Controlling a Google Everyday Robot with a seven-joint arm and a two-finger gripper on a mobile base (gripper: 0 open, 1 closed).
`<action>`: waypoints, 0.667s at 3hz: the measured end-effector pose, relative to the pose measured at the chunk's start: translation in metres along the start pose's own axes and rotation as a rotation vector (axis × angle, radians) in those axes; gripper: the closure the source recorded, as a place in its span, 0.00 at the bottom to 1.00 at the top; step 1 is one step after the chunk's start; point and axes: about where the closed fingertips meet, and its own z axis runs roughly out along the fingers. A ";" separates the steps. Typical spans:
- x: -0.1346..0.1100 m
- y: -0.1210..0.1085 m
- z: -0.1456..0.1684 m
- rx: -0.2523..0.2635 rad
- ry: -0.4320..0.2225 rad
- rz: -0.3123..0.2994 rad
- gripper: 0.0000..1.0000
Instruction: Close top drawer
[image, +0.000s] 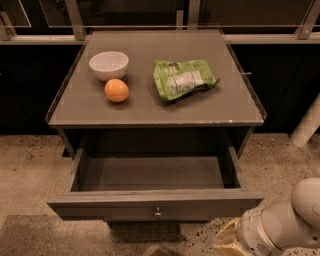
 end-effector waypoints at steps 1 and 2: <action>0.004 -0.036 0.026 0.028 -0.128 0.039 0.91; -0.004 -0.074 0.044 0.072 -0.282 0.032 1.00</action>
Offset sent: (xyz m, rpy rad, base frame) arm 0.1168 -0.0085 -0.0702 0.3606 -0.2887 -0.1934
